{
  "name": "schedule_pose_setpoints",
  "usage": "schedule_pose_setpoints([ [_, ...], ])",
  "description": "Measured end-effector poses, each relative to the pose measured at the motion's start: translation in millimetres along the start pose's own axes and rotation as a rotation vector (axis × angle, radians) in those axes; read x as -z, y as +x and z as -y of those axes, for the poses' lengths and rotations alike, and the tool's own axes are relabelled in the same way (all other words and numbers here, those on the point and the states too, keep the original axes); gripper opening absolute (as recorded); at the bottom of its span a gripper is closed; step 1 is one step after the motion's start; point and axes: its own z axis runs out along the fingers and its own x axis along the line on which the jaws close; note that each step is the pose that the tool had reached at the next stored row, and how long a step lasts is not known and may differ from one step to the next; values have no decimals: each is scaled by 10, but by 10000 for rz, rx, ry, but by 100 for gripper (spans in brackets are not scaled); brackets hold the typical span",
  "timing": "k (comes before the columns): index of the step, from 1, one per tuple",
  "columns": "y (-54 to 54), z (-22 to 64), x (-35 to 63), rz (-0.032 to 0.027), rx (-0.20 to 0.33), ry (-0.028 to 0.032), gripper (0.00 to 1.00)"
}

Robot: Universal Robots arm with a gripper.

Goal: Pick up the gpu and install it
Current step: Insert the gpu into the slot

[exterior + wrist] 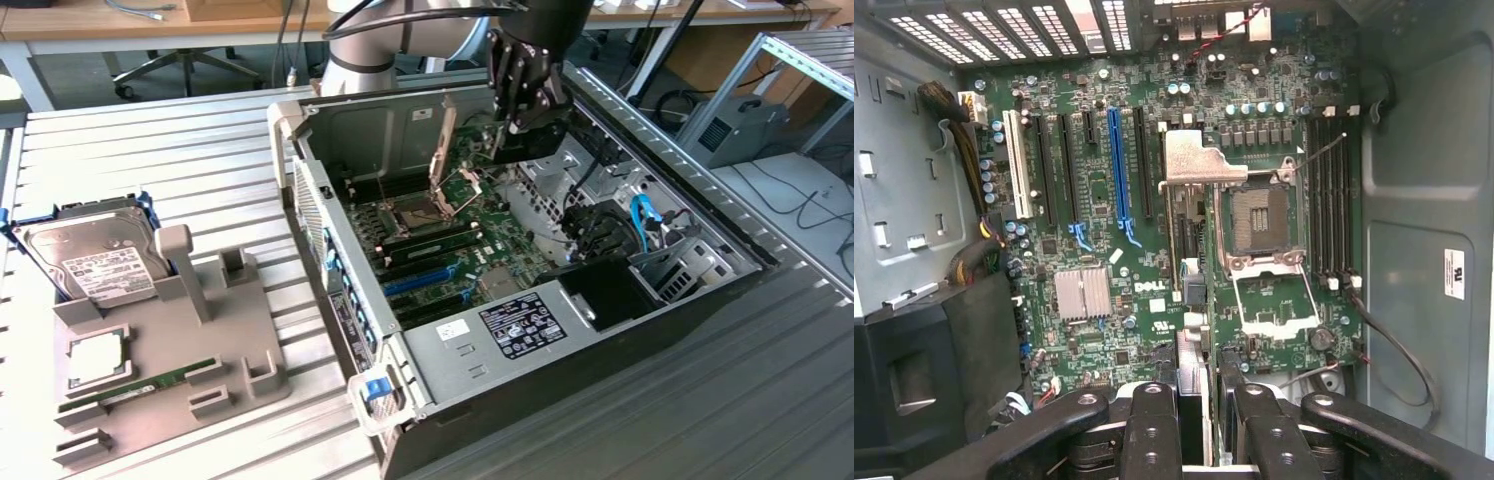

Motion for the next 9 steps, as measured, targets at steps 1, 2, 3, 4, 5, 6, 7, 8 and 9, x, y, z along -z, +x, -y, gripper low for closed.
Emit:
schedule_pose_setpoints([
  [1,1,-1,-1,1,-1,0,27],
  [2,3,-2,-3,2,0,1,27],
  [3,7,-3,-4,3,-1,1,27],
  [4,11,-4,-4,1,-1,0,27],
  [5,13,-4,-4,1,-1,0,27],
  [6,16,-5,-4,1,-1,0,27],
  [7,18,-6,-5,2,-1,0,27],
  [8,20,-6,-6,1,-2,0,27],
  [9,23,-7,-7,1,-1,0,27],
])
